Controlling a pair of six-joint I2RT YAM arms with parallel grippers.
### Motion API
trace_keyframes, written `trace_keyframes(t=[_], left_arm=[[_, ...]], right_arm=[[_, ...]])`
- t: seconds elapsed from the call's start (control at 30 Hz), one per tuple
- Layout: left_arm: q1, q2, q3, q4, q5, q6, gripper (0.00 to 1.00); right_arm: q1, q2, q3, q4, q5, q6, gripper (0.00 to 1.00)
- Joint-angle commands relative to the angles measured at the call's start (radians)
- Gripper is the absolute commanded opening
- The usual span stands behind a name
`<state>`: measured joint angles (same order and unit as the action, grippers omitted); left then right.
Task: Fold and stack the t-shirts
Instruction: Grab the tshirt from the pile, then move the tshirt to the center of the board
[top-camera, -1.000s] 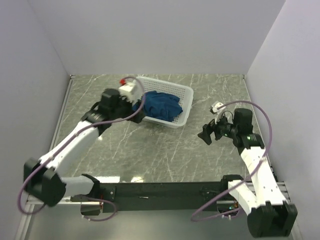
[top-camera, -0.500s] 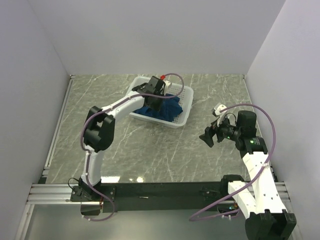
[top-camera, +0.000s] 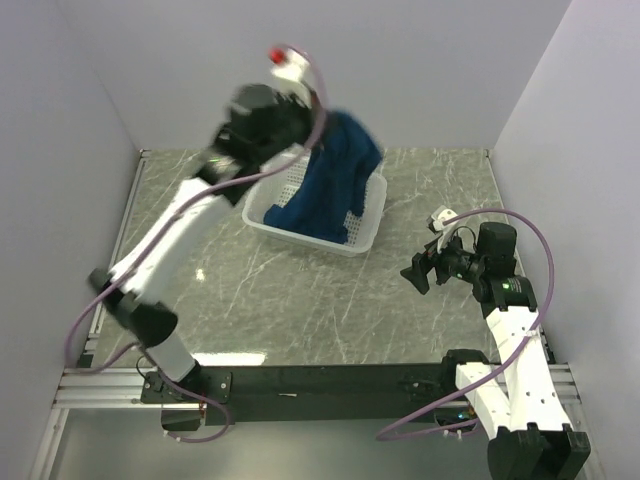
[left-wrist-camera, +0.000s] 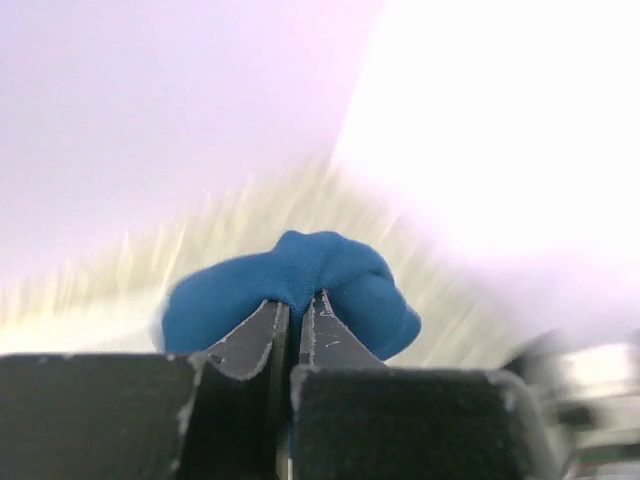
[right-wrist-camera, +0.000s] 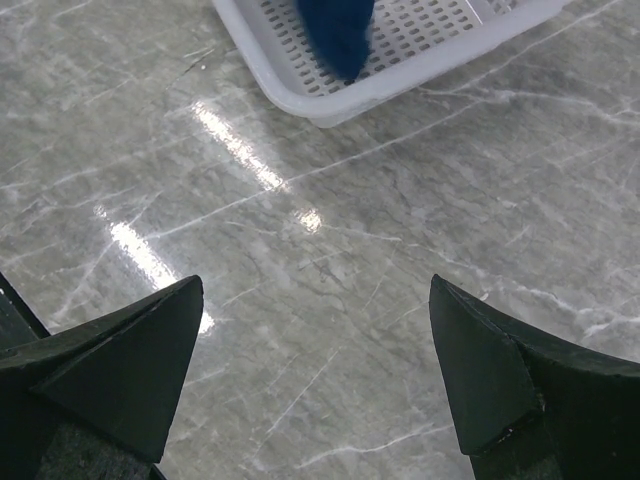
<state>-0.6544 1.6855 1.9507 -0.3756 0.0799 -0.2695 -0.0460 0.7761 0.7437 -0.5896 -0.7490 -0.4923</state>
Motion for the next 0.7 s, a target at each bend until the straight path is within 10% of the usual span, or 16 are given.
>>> trace_keyframes(t=[0.0, 0.43, 0.67], left_arm=[[-0.004, -0.147, 0.123, 0.240, 0.126, -0.128, 0.00], [-0.005, -0.297, 0.090, 0.337, 0.259, -0.255, 0.00], [-0.005, -0.455, -0.232, 0.369, 0.382, -0.326, 0.00]], right_arm=[[-0.011, -0.008, 0.009, 0.034, 0.003, 0.012, 1.00], [-0.020, -0.005, 0.003, 0.053, 0.030, 0.029, 1.00], [-0.031, -0.011, 0.003, 0.054, 0.036, 0.029, 1.00]])
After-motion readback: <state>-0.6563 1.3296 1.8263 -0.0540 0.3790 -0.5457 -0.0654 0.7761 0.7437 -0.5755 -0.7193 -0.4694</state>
